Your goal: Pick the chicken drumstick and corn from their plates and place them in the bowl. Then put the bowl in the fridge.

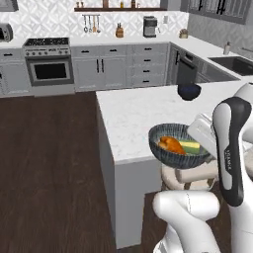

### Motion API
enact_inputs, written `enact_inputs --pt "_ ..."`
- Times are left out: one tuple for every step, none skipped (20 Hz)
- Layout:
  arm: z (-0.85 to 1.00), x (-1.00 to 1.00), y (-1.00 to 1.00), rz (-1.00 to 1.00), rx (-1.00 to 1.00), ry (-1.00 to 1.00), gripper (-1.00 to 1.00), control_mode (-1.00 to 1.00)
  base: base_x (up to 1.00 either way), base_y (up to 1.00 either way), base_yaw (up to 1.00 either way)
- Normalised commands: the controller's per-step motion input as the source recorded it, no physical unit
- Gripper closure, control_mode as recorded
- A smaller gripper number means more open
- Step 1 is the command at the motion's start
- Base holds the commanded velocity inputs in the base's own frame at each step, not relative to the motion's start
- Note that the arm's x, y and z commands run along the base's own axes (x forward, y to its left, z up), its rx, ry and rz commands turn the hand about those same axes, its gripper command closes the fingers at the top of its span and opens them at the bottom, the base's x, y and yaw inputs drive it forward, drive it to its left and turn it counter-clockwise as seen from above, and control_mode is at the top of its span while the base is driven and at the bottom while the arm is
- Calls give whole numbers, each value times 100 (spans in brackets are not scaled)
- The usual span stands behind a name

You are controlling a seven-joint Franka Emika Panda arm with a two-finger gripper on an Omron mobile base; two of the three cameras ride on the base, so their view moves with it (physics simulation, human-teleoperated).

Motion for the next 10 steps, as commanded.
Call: enact_inputs --pt "0 0 0 0 0 0 100 100 0 100 0" --pt "0 0 0 0 0 0 100 100 0 100 0" --pt "0 0 0 0 0 0 100 100 0 100 0" --pt "0 0 0 0 0 0 100 100 0 100 0" --pt "0 0 0 0 0 0 100 100 0 100 0" --pt "0 0 0 0 0 0 100 100 0 100 0" --pt "0 0 0 0 0 0 100 100 0 100 0" --pt "0 0 0 0 0 0 100 100 9 100 0" --pt "0 0 0 0 0 0 100 100 26 100 -1" --pt "0 0 0 0 0 0 100 100 46 100 -4"
